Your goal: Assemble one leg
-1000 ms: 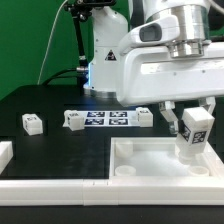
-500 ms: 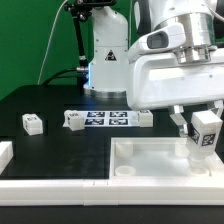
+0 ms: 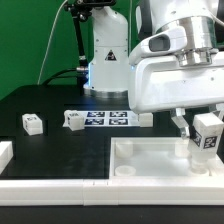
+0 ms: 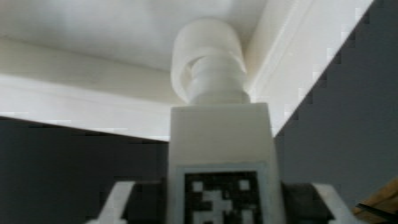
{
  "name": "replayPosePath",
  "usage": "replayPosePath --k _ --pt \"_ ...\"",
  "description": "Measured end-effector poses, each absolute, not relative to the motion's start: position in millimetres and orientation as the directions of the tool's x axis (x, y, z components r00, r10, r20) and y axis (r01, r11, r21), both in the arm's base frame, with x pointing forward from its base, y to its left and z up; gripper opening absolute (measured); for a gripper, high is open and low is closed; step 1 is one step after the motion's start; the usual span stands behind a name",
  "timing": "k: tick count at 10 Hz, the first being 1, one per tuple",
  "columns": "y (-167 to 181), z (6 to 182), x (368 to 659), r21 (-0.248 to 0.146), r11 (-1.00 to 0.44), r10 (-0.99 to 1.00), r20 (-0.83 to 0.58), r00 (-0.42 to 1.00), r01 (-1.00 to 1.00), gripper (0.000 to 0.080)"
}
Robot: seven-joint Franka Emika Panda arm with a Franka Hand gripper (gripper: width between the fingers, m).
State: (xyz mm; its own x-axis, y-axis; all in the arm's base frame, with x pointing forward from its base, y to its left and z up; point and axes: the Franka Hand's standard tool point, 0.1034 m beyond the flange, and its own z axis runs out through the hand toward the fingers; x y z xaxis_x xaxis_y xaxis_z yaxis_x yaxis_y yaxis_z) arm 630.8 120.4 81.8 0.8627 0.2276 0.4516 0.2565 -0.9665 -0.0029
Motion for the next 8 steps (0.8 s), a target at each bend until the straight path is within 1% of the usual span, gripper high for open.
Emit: replayPosePath --k 3,6,8 --pt "119 79.4 633 0.003 -0.968 0.224 0.472 0.852 0.253 0.0288" --pt "119 69.9 629 0.001 -0.968 0.225 0.463 0.857 0.253 0.0288" --pt "119 69.6 629 0.005 -0.970 0.214 0.489 0.845 0.243 0.0288"
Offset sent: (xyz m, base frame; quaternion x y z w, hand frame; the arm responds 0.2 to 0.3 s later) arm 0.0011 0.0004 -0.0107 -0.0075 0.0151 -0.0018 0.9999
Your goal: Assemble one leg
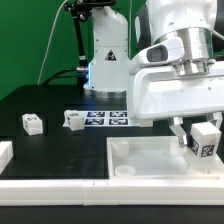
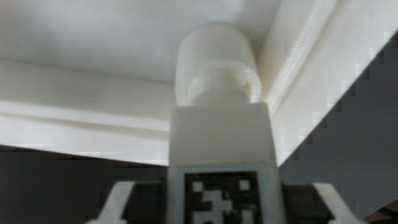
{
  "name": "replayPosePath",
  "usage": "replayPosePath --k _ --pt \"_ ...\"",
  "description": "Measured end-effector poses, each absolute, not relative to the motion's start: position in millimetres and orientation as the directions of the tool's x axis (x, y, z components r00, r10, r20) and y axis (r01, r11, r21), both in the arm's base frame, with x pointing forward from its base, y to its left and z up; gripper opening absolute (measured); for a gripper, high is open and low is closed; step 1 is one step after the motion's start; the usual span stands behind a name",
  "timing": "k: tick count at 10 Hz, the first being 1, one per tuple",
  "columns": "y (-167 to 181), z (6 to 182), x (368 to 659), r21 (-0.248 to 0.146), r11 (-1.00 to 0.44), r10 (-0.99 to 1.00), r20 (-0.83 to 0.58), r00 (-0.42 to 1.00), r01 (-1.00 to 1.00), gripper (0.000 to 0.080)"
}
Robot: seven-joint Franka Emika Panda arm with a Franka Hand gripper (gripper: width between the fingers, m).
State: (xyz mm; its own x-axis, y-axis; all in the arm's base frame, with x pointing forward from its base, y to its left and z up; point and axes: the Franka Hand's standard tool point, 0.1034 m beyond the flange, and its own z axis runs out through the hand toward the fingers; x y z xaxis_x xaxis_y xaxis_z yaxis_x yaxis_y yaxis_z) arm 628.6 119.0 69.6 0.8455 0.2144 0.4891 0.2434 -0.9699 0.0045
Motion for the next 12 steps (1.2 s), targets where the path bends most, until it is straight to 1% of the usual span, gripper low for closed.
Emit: replayPosePath --k 2,7,8,9,10,11,12 --pt "118.6 69.1 624.2 0.007 -0.975 0.192 0.528 0.827 0.222 0.0288" --pt "118.4 68.8 621.7 0.008 -0.977 0.185 0.537 0.823 0.215 0.0288" --pt "118.4 68.8 621.7 0.008 -0.977 0.185 0.537 0.823 0.215 0.0395" --pt "118.4 68.8 621.7 0.008 -0.977 0.185 0.537 0.823 0.215 0.0534" --pt "118.4 68.8 621.7 0.008 -0.977 0.185 0.537 0.823 0.215 0.0613" --pt "118.4 68.8 621.7 0.008 -0.977 0.185 0.537 0.823 0.215 0.0643" --pt "118.4 68.8 621.7 0.008 -0.977 0.185 0.537 0.823 0.215 0.0643"
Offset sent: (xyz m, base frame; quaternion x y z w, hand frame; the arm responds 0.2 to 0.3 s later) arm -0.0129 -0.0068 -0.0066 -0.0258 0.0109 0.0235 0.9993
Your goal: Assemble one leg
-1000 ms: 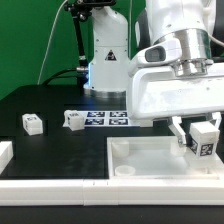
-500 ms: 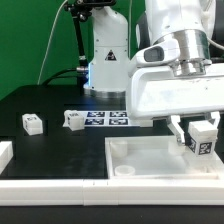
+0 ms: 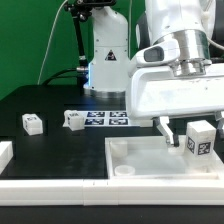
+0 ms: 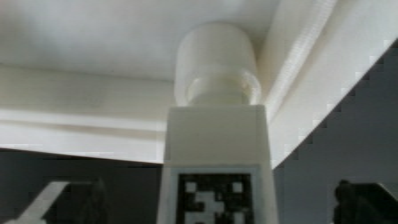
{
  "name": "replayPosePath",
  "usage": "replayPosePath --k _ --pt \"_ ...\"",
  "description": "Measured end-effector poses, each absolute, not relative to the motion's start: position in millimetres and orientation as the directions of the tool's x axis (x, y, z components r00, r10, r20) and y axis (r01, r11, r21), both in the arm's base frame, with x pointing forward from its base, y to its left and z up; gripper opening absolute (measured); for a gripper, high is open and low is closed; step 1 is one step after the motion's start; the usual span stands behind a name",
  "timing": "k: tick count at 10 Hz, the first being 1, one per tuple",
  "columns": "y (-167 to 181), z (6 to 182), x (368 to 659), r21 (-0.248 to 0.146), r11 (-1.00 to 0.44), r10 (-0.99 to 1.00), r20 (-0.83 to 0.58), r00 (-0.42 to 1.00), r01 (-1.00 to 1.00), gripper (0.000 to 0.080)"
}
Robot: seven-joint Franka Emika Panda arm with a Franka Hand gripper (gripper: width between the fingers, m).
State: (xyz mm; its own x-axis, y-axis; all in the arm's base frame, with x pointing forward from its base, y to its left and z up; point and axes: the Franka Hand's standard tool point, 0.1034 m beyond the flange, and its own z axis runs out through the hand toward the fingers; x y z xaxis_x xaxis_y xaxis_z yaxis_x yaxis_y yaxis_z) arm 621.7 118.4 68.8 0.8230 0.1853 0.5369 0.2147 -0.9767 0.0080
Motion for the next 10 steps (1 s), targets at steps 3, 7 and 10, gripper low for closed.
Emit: replayPosePath --k 3,7,10 --pt "118 69.2 622 0.011 -0.976 0.191 0.534 0.824 0.220 0.0649" --pt "115 96.3 632 0.014 -0.972 0.207 0.524 0.826 0.234 0.0649" --pt "117 95.5 631 0.004 -0.971 0.211 0.489 0.846 0.240 0.0649"
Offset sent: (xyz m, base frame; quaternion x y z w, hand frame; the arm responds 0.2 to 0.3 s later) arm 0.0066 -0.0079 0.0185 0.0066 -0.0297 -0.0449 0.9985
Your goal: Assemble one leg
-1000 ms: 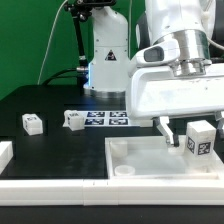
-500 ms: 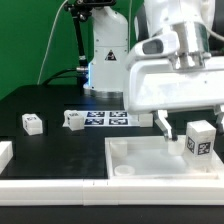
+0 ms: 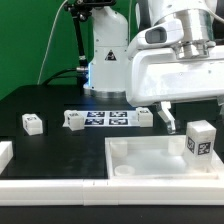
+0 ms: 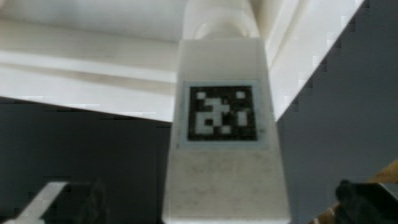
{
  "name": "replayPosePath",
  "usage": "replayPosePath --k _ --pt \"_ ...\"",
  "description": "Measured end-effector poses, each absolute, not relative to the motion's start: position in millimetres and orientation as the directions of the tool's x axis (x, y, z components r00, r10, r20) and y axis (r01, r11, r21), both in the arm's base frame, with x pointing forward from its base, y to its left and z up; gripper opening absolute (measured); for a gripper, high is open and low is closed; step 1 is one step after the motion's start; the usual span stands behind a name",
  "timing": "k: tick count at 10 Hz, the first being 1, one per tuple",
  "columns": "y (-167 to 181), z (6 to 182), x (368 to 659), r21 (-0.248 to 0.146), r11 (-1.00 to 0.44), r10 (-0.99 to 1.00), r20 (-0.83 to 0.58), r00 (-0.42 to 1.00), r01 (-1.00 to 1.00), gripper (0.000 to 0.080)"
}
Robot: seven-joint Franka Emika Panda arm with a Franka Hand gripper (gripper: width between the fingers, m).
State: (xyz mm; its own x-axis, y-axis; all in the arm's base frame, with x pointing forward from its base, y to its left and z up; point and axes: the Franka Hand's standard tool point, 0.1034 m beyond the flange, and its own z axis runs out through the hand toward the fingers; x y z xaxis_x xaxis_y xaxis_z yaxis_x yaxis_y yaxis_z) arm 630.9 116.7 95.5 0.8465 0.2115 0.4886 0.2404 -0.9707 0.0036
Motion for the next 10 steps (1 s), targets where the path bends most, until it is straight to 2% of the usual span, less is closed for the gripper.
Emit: replayPosePath --k 1,2,3,4,7,10 --pt "117 94.6 630 0.002 -0.971 0.212 0.484 0.849 0.241 0.0649" --pt "124 89.2 623 -0.038 -0.971 0.205 0.368 0.907 0.235 0.0649" --pt "128 94.0 625 -0.061 -0.968 0.216 0.279 0.936 0.242 0.0649" --pt "124 91.2 624 -0.072 -0.966 0.228 0.208 0.951 0.247 0.0649" --pt "108 86.5 630 -0.064 -0.967 0.229 0.206 0.951 0.247 0.0649" --pt "109 85.2 627 -0.071 -0.967 0.229 0.180 0.957 0.245 0.0649"
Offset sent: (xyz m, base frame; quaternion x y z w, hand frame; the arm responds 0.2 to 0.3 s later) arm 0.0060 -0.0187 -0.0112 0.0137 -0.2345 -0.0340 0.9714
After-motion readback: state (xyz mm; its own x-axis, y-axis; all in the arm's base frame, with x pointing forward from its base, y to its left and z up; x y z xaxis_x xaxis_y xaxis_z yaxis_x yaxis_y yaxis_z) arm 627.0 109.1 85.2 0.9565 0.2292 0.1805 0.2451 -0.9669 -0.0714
